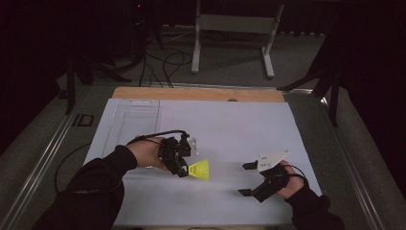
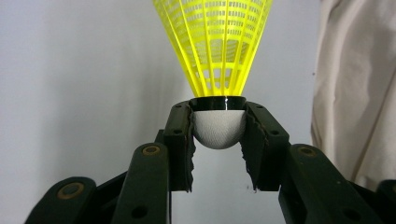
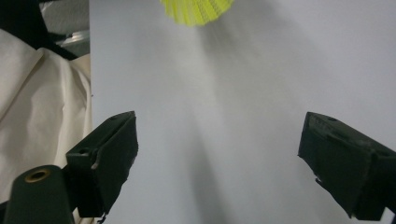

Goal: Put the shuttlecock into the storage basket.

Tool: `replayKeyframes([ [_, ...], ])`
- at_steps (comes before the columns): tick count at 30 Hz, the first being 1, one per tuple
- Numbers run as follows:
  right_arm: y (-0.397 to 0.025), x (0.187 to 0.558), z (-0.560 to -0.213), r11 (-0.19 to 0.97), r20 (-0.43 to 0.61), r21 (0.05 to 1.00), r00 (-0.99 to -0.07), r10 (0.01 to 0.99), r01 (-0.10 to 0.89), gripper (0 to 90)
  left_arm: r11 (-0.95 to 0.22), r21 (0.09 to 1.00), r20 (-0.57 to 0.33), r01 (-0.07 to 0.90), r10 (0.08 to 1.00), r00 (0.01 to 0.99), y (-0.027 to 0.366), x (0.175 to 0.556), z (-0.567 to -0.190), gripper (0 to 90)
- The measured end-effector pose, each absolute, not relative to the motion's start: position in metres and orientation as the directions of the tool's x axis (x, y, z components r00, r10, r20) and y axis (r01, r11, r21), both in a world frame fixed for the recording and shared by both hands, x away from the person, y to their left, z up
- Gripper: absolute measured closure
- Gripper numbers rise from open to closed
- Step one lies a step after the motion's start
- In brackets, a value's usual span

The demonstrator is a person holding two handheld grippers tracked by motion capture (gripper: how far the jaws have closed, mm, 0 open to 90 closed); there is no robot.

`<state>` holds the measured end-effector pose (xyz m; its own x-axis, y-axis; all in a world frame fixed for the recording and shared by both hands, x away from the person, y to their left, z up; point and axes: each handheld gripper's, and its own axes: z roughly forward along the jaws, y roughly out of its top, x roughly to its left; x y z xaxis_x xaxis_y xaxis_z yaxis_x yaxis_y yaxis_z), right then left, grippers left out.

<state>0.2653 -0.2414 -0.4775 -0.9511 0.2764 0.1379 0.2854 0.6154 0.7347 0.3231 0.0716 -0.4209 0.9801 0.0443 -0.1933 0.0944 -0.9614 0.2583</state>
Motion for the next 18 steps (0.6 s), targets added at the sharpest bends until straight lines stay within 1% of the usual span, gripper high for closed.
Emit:
replayKeyframes([
  [5, -0.25, 0.259, -0.484, 0.59, 0.134, 0.748, -0.94, 0.314, 0.304, 9.9, -0.961, 0.252, -0.18, 0.113, 0.068, 0.981, 0.083, 0.327, -0.415, 65.5],
  [11, -0.256, 0.254, -0.488, 0.593, 0.114, 0.748, -0.938, 0.326, 0.297, 9.9, -0.962, 0.248, -0.162, 0.114, 0.075, 0.984, 0.097, 0.332, -0.403, 65.5],
  [12, -0.257, 0.254, -0.488, 0.593, 0.107, 0.751, -0.939, 0.325, 0.291, 9.9, -0.963, 0.246, -0.142, 0.107, 0.073, 0.987, 0.099, 0.333, -0.401, 65.5],
  [13, -0.257, 0.254, -0.488, 0.593, 0.107, 0.751, -0.939, 0.325, 0.291, 9.9, -0.963, 0.246, -0.142, 0.107, 0.073, 0.987, 0.099, 0.333, -0.401, 65.5],
  [18, -0.261, 0.25, -0.489, 0.588, 0.097, 0.756, -0.937, 0.337, 0.29, 9.9, -0.969, 0.224, -0.12, 0.108, 0.083, 0.989, 0.114, 0.338, -0.389, 65.5],
])
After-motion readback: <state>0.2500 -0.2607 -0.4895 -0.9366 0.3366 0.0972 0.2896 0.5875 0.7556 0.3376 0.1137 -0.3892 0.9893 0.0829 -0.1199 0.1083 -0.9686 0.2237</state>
